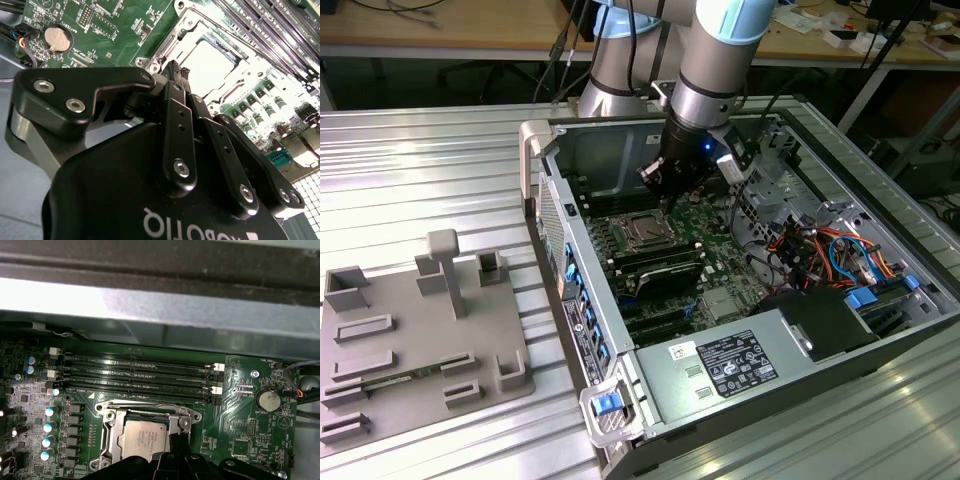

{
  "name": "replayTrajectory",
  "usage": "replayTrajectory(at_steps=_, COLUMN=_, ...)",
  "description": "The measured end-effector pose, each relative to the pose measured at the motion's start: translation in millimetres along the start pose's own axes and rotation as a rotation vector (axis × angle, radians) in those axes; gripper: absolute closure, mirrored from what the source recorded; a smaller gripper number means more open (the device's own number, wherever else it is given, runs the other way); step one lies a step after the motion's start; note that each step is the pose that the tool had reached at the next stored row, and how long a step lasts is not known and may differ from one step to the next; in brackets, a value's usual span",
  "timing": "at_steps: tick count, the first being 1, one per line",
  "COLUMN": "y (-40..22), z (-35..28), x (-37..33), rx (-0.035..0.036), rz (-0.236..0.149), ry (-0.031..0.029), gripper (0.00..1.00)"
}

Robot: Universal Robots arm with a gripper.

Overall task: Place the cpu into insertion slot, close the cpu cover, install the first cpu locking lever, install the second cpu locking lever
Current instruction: 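Install the second cpu locking lever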

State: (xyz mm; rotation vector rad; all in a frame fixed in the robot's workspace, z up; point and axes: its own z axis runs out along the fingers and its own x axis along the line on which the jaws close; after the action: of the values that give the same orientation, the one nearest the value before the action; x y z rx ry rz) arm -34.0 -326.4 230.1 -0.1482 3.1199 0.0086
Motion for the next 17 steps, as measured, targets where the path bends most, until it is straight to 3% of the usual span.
replayTrajectory(at_steps=17, y=-22.8, z=-1.0, x=1.9, rx=0.0031, rz=0.0, ry=0.0003, gripper=0.89)
